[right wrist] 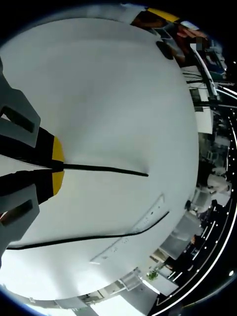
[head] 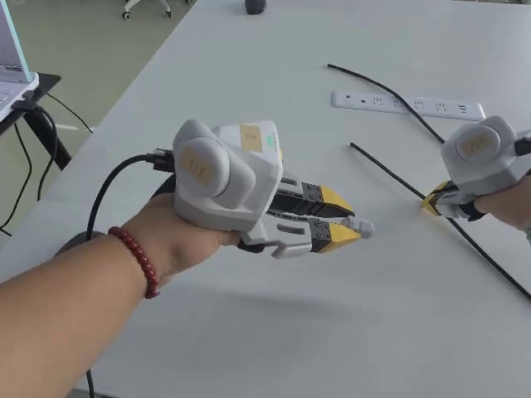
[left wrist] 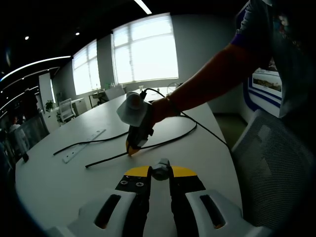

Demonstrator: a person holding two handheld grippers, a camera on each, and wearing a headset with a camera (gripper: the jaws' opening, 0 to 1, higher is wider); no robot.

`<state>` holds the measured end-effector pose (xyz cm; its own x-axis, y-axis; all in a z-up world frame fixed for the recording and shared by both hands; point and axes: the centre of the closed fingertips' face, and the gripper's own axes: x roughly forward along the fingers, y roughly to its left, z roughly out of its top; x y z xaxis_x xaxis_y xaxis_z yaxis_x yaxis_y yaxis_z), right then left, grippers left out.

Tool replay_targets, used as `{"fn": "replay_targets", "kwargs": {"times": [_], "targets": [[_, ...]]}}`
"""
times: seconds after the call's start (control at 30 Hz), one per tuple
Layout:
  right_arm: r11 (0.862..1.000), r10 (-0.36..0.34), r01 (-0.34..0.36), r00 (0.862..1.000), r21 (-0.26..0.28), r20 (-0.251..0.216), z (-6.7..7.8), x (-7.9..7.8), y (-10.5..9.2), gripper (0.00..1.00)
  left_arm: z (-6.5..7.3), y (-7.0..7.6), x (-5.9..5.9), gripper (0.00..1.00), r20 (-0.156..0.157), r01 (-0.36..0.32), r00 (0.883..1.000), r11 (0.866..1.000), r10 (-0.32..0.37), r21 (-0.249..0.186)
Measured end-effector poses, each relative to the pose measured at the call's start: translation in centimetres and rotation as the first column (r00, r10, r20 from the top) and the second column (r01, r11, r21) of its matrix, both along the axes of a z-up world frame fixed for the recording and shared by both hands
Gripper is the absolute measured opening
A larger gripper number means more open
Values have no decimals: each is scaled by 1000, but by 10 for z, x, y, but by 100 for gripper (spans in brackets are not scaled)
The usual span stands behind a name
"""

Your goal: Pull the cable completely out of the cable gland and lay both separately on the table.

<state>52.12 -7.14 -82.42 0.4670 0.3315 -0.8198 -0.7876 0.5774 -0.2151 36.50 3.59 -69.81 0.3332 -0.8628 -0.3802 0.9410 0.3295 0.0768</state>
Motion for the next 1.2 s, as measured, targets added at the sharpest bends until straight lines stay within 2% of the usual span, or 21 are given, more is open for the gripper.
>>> {"fn": "replay_targets", "kwargs": {"times": [0.27, 0.4, 0.43, 0.47, 0.53, 0.67, 0.77, 0.87, 0.93, 0.97, 1.03, 1.2], "targets": [[1000, -3, 4, 1000, 27, -22, 0, -4, 2, 1, -1, 1, 1, 15, -2, -3, 1000, 1000, 3, -9], [998, -14, 15, 1000, 53, -23, 2, -2, 5, 13, -1, 2, 2, 15, 1, -7, 1000, 1000, 7, -9], [999, -8, 9, 1000, 48, -28, 1, -5, 6, 13, -1, 2, 2, 15, 0, -8, 1000, 1000, 8, -9], [999, -3, 3, 1000, 36, -10, 3, -4, 5, 13, 0, 2, 2, 15, 0, -9, 1000, 1000, 9, -10], [999, -6, 7, 1000, 49, -18, 4, -6, 6, 13, 2, 1, 1, 15, 1, -12, 1000, 1000, 12, -8], [997, -11, 11, 1000, 73, 3, 14, -6, 6, 15, 3, 2, 1, 15, 3, -15, 1000, 1000, 15, -8], [994, -17, 16, 1000, 109, 7, 22, -9, 9, 24, 4, 2, 1, 15, 2, -23, 1000, 1000, 23, -15], [992, -13, 11, 1000, 129, 15, 32, -14, 9, 30, 4, 1, 0, 15, 1, -29, 1000, 999, 29, -15], [991, -8, 5, 1000, 137, 19, 37, -19, 10, 30, 4, 1, 0, 15, 0, -29, 1000, 1000, 29, -12], [989, 4, -10, 999, 147, 40, 43, -21, 11, 30, 3, 1, 0, 15, 1, -31, 1000, 999, 31, -9], [989, -1, -5, 999, 151, 34, 46, -25, 9, 29, 3, 1, -1, 15, -2, -35, 999, 999, 35, -11], [985, 7, -17, 998, 173, 60, 60, -37, 6, 30, 1, 0, -2, 15, -6, -41, 999, 999, 41, -6]]}}
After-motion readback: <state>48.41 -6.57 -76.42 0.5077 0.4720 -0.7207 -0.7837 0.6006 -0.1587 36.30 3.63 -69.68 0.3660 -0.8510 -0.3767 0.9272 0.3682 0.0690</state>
